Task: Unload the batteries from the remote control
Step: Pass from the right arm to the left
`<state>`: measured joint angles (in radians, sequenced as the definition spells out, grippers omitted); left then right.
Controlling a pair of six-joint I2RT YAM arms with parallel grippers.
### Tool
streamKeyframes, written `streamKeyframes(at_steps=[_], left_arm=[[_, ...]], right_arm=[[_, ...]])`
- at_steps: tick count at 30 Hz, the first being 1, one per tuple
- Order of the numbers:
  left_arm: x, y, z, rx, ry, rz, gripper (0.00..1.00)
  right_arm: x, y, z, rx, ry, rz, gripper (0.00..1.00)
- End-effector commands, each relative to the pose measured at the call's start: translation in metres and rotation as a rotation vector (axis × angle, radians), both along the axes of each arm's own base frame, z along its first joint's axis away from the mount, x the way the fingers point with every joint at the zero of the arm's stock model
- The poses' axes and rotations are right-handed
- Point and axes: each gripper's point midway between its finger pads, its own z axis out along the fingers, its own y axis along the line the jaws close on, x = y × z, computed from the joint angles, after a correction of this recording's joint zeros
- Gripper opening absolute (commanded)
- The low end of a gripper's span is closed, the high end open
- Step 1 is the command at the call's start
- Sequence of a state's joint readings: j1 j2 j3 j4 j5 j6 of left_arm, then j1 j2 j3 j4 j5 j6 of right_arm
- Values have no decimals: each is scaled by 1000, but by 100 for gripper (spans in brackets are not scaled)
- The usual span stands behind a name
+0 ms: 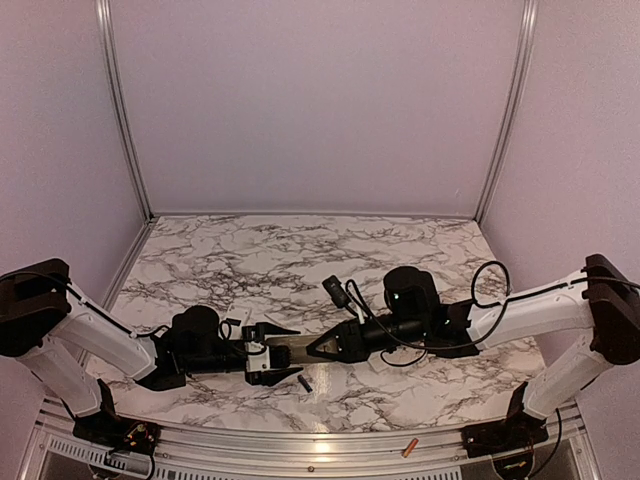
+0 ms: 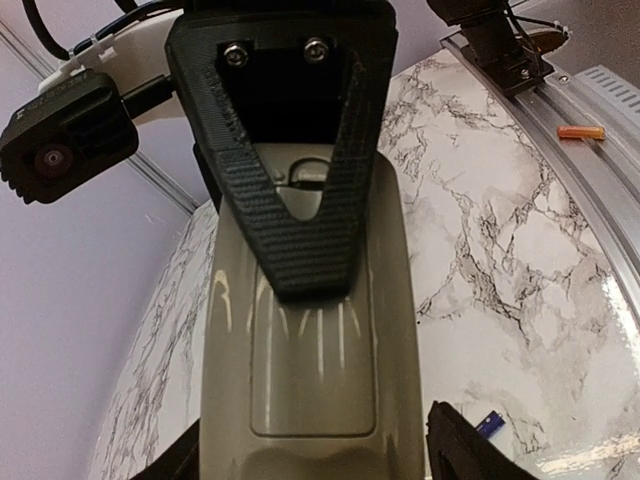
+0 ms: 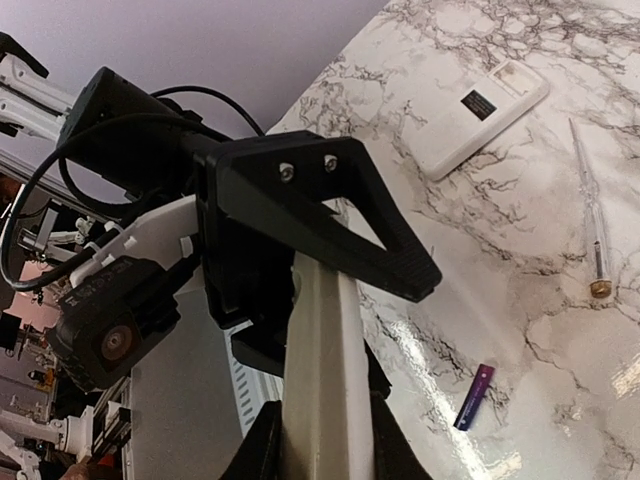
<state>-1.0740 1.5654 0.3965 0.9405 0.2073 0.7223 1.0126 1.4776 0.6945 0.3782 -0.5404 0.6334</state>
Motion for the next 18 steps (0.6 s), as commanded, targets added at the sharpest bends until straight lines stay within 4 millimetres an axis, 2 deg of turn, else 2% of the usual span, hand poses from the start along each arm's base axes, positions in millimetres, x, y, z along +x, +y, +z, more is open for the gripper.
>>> streamKeyframes(at_steps=[1,12,18], left_arm=[[5,-5,9,-26,-31,18,68],[6,-6,10,-30,-48,25,53],[5,-6,10,-25,-54,27,64]], right_arm=[[-1,7,7,37,-1,6,0],[4,6,3,15,14,-29,0],[6,7,-2,2,23,-39,0]])
